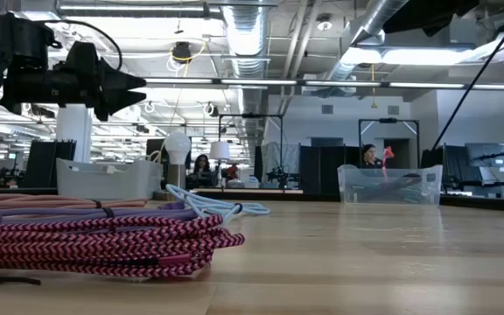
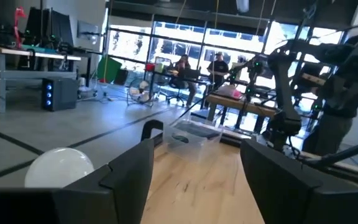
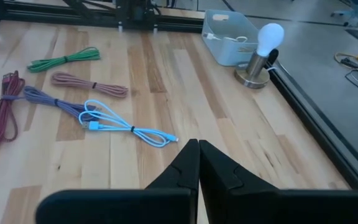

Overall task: Pick & Place USB Port
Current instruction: Put the pink charger cable into the gray bin

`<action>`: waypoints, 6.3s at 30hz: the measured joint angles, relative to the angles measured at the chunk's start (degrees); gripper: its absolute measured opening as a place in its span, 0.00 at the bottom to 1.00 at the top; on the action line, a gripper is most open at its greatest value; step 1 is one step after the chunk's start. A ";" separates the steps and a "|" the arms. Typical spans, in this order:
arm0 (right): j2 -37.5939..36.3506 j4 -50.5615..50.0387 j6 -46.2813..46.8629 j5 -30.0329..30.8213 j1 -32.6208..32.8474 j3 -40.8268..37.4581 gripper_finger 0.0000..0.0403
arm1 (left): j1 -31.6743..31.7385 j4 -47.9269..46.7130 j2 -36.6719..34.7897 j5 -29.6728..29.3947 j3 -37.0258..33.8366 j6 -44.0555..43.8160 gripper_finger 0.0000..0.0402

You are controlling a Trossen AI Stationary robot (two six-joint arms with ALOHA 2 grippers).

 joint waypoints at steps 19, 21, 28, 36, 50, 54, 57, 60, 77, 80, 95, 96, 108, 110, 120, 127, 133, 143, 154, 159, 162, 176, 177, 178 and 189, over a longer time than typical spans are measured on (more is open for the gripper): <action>-0.02 -0.20 -0.01 0.02 -2.19 0.01 0.00 | -3.03 4.05 -6.14 23.99 5.40 -16.47 0.39; 0.00 -0.22 -0.01 0.07 -2.19 0.00 0.00 | -5.01 4.03 -7.59 25.22 6.34 -18.02 0.36; 0.00 -0.22 0.03 0.17 -2.19 0.01 0.00 | -11.18 2.77 -8.59 23.62 8.99 -16.49 0.28; 0.00 -0.22 0.47 0.17 -2.16 0.01 0.00 | -14.91 -1.15 -8.55 18.88 9.42 -11.17 0.21; -0.01 -0.20 0.49 0.17 -2.16 0.01 0.00 | -19.82 8.87 -8.44 19.28 9.46 -7.15 0.19; 0.00 -0.17 0.49 0.20 -2.16 0.01 0.00 | -21.59 8.87 -8.46 14.93 9.46 -10.41 0.19; -0.01 -0.17 0.49 0.20 -2.16 0.01 0.00 | -21.68 6.83 -8.48 5.45 9.46 -13.45 0.18; 0.00 -0.17 0.51 0.17 -2.16 0.01 0.00 | -20.69 3.30 -8.67 5.48 9.45 -14.09 0.11; 0.09 -1.90 4.10 0.02 -1.53 0.01 0.00 | -13.09 -13.79 -42.27 13.31 12.96 -29.60 0.01; 0.11 -1.64 4.40 0.00 -1.16 0.01 0.00 | -8.98 -24.68 -44.87 12.39 12.99 -28.07 0.01; 0.11 -3.19 5.87 0.07 -0.96 0.01 0.00 | -4.64 -50.91 -42.36 9.53 12.90 -23.33 0.01; 0.10 -3.56 5.85 0.09 -0.96 0.01 0.00 | -5.48 -51.24 -42.36 9.22 12.90 -23.24 0.01; 0.11 -3.69 5.87 0.17 -0.96 0.01 0.00 | -30.62 -54.52 -35.85 -13.66 12.92 -15.25 0.01; 0.11 -3.69 5.86 0.17 -0.96 0.01 0.00 | -37.39 -54.15 -32.69 -20.12 12.92 -13.49 0.01; 0.11 -5.55 5.89 0.17 -0.96 0.01 0.00 | -65.29 -43.65 -18.68 -50.35 16.82 -3.59 0.01; 0.11 -5.79 5.87 0.07 -0.94 0.01 0.00 | -74.31 -43.89 -9.50 -62.93 17.62 -10.02 0.01; 0.11 -7.04 5.89 0.04 -0.94 0.01 0.00 | -76.97 -45.50 -4.42 -65.94 18.28 -19.36 0.01; 0.09 -7.02 5.98 0.02 -0.94 0.01 0.00 | -76.96 -81.46 1.91 -66.79 34.86 -36.62 0.01; 0.11 -8.16 6.06 0.26 -0.96 0.01 0.00 | -75.29 -92.93 21.16 -49.10 45.47 -54.06 0.01; 0.11 -8.24 6.04 0.24 -0.96 0.01 0.00 | -73.23 -96.46 28.82 -41.36 50.27 -55.98 0.01; 0.10 -9.51 6.04 0.24 -0.96 0.01 0.00 | -71.24 -96.32 30.75 -36.98 53.42 -55.96 0.01; 0.10 -19.88 9.47 0.34 -0.96 0.01 0.00 | -67.76 -93.49 35.90 -29.83 57.16 -61.31 0.14; 0.09 -19.95 9.40 0.60 -0.96 0.01 0.00 | -67.73 -93.46 37.17 -29.67 57.16 -61.06 0.15; 0.09 -19.92 9.22 0.84 -0.96 0.01 0.00 | -67.73 -93.40 38.29 -29.32 57.16 -60.11 0.17; 0.09 -20.18 9.02 1.55 -0.96 0.01 0.00 | -65.73 -92.89 43.25 -19.66 57.09 -52.68 0.21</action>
